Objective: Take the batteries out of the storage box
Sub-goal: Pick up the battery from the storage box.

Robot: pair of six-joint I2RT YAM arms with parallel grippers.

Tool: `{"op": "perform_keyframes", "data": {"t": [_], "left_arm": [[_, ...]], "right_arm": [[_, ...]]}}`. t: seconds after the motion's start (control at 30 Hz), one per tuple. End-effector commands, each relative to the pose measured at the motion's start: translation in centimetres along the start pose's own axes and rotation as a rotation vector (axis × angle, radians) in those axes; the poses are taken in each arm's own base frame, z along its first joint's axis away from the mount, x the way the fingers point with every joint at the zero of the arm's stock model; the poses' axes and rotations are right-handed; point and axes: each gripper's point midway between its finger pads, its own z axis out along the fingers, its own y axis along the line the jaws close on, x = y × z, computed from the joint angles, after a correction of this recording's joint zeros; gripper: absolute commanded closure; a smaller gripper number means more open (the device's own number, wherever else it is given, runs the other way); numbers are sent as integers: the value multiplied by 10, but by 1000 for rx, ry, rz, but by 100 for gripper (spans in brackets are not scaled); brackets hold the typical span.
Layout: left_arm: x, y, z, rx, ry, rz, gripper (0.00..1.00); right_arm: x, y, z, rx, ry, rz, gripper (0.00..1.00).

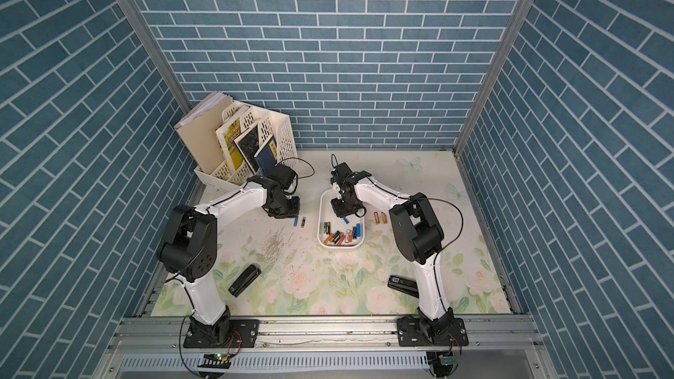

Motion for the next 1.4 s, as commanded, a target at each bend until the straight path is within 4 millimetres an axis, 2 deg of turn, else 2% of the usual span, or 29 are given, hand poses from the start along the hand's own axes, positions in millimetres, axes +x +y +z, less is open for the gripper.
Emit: {"op": "perform_keyframes", "data": {"t": [0.0,0.67,0.87,1.2,1.37], "left_arm": [[5,3,-4,2,10,3,72],[9,-4,7,43,26,-7,72],[6,-7,1,50,10,-7,72],[9,-5,2,43,21,-5,72],[9,-5,2,45,21,-3,72]], "right_arm": [[6,-5,12,25,16,22,73],[25,-13,33,48,76,26,78],[28,-12,39,42,89,23,81],[12,-3,22,12,47,22,86],[-4,6,3,-31,-17,17,87]]}}
